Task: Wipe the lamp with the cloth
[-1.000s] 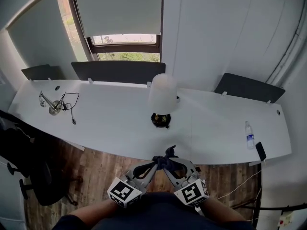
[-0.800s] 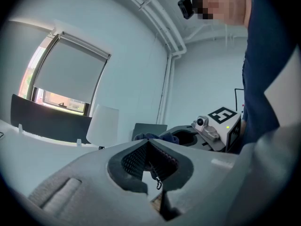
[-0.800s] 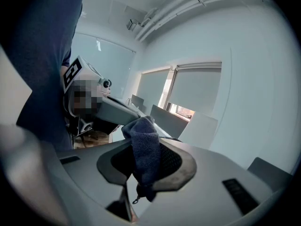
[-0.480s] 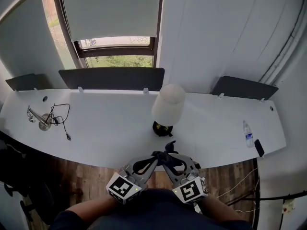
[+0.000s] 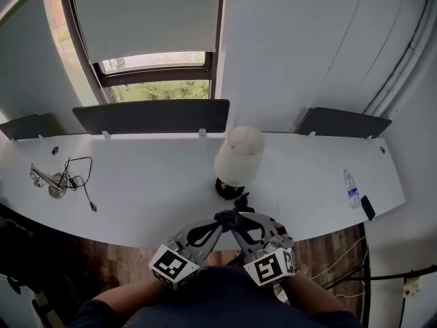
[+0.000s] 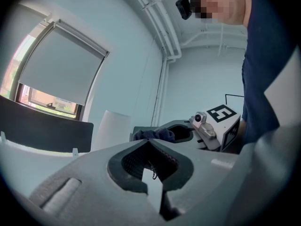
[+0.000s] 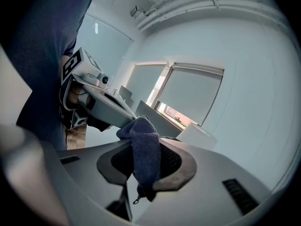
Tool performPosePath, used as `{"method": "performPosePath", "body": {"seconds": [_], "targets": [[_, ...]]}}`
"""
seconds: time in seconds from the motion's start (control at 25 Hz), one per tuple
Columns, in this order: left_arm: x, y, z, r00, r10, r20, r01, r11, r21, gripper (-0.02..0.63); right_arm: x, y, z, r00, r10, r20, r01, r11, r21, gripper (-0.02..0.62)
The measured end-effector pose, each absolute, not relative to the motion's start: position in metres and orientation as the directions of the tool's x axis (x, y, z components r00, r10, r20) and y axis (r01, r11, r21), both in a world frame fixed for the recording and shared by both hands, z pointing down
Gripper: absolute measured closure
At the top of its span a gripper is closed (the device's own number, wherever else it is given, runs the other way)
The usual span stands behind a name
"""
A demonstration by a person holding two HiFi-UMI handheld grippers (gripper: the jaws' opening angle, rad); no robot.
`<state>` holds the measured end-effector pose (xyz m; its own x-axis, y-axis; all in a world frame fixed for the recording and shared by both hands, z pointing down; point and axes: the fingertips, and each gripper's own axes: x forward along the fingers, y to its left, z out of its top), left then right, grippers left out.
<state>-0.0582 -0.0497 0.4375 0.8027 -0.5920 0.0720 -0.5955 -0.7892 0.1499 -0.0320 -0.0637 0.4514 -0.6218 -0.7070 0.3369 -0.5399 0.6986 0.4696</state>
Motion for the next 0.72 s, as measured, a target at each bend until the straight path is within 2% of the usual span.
{"method": "performPosePath", "body": {"seconds": [0.72], "targets": [[-0.044,-0.088,0.426,0.752,-0.656,0.062,-0.657,-0.739,0.147,0.600,-0.022,-0.111,0.431,-0.678,-0.656,0.332,-0.439,0.724,0.533,0.492]]}}
